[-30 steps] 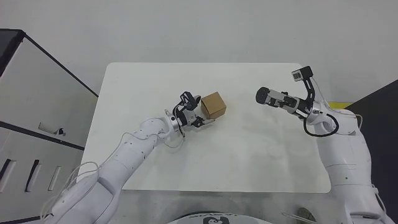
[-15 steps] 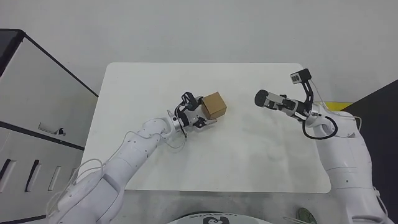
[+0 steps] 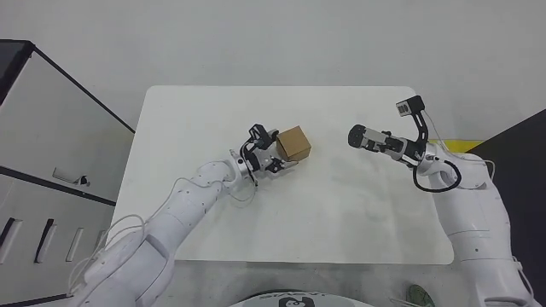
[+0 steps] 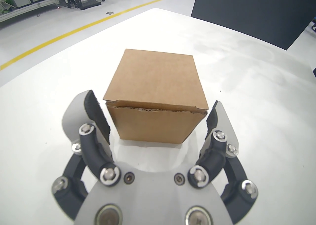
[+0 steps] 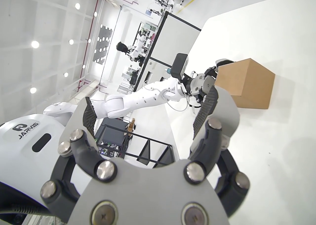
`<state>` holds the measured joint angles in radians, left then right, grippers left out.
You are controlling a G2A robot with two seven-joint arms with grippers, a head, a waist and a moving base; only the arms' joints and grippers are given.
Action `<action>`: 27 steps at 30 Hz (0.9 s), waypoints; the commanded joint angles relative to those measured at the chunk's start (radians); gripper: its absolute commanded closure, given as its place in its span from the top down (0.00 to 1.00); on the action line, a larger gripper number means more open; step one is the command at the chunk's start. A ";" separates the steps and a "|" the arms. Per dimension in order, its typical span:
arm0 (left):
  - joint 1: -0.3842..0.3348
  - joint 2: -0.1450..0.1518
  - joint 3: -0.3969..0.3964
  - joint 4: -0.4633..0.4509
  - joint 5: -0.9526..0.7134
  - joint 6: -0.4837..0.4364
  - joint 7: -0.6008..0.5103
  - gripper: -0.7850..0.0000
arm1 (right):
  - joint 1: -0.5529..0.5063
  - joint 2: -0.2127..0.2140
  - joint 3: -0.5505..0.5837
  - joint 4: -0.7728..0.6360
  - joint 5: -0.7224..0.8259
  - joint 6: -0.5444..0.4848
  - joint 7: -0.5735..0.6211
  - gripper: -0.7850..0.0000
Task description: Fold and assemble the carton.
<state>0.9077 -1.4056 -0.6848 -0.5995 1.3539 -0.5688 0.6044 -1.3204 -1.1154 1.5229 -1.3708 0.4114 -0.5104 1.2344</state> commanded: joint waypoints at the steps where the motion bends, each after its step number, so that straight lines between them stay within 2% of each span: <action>1: -0.003 -0.005 0.004 0.008 0.001 -0.003 -0.001 1.00 | 0.000 0.002 -0.002 0.000 0.001 -0.001 -0.002 1.00; 4: -0.008 -0.012 0.008 0.021 -0.001 -0.009 0.000 1.00 | -0.001 0.004 -0.004 0.000 0.001 0.000 -0.004 1.00; 5: -0.010 -0.014 0.009 0.025 -0.002 -0.011 0.002 0.92 | -0.001 0.005 -0.005 0.001 0.001 0.000 -0.005 1.00; 6: -0.012 -0.016 0.010 0.030 -0.004 -0.014 0.004 0.76 | 0.000 0.006 -0.006 0.001 0.002 0.000 -0.006 1.00; 7: -0.014 -0.018 0.010 0.036 -0.005 -0.015 0.005 0.48 | 0.000 0.007 -0.007 0.002 0.002 -0.001 -0.007 1.00; 8: -0.016 -0.020 0.010 0.041 -0.005 -0.017 0.006 0.42 | 0.001 0.008 -0.009 0.003 0.003 -0.001 -0.008 1.00; 9: -0.018 -0.021 0.010 0.045 -0.007 -0.019 0.009 0.29 | 0.002 0.008 -0.010 0.004 0.004 -0.002 -0.010 1.00; 10: -0.020 -0.022 0.010 0.050 -0.007 -0.020 0.012 0.00 | 0.002 0.009 -0.011 0.005 0.003 -0.001 -0.011 1.00; 19: -0.028 -0.019 -0.003 0.067 0.003 -0.026 0.042 0.00 | 0.017 0.015 -0.020 0.023 -0.005 -0.002 -0.039 1.00; 23: -0.023 0.002 -0.024 0.039 0.023 -0.044 0.059 0.00 | 0.032 0.016 -0.035 0.033 -0.010 0.002 -0.050 1.00; 27: 0.001 0.033 -0.052 -0.027 0.048 -0.075 0.049 0.00 | 0.054 0.016 -0.053 0.045 -0.007 -0.002 -0.049 1.00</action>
<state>0.9007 -1.3819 -0.7296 -0.6033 1.3893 -0.6460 0.6629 -1.2724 -1.0997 1.4740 -1.3290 0.4025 -0.5105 1.1828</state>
